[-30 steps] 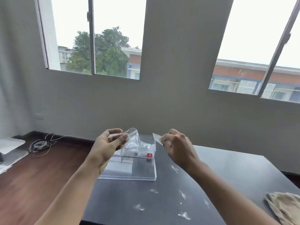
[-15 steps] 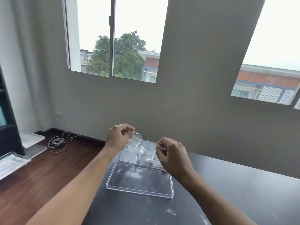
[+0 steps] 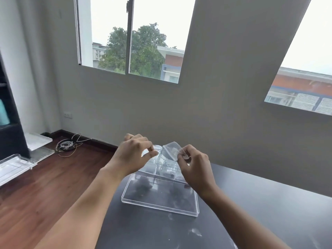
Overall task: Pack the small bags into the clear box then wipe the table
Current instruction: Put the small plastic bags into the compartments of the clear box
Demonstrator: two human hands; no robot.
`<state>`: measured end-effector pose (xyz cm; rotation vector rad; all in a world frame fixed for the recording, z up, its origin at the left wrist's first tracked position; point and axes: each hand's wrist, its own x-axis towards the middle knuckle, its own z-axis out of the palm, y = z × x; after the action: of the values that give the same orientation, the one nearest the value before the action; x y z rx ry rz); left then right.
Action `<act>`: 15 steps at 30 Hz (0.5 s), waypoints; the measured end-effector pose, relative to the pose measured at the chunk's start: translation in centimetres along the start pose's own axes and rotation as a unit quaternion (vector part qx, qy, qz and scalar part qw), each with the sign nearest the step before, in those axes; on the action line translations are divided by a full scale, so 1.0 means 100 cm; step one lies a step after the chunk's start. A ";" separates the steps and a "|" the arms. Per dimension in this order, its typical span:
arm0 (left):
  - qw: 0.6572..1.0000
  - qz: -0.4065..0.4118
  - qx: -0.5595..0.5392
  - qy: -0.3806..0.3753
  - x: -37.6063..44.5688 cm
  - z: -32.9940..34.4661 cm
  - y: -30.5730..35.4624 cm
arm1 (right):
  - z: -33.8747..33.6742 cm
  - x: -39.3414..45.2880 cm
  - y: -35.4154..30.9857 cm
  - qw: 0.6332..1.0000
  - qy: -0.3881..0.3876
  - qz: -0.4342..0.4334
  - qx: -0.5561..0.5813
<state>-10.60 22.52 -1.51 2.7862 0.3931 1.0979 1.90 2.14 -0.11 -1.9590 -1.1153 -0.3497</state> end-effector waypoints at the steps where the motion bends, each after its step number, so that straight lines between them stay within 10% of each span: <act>1: 0.999 0.029 0.010 -0.028 -0.005 -0.004 0.001 | 0.001 0.000 0.000 1.000 0.006 0.008 0.004; 9: 0.977 -0.014 0.075 -0.201 -0.018 0.007 0.008 | 0.007 0.004 -0.005 0.999 0.019 0.013 0.022; 15: 0.995 0.035 0.054 -0.071 -0.021 0.002 0.006 | 0.017 0.009 -0.007 0.999 0.009 0.011 0.029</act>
<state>-11.86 21.35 -2.91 2.9710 0.3515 0.9096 1.55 4.12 -0.25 -1.9127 -1.0799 -0.3192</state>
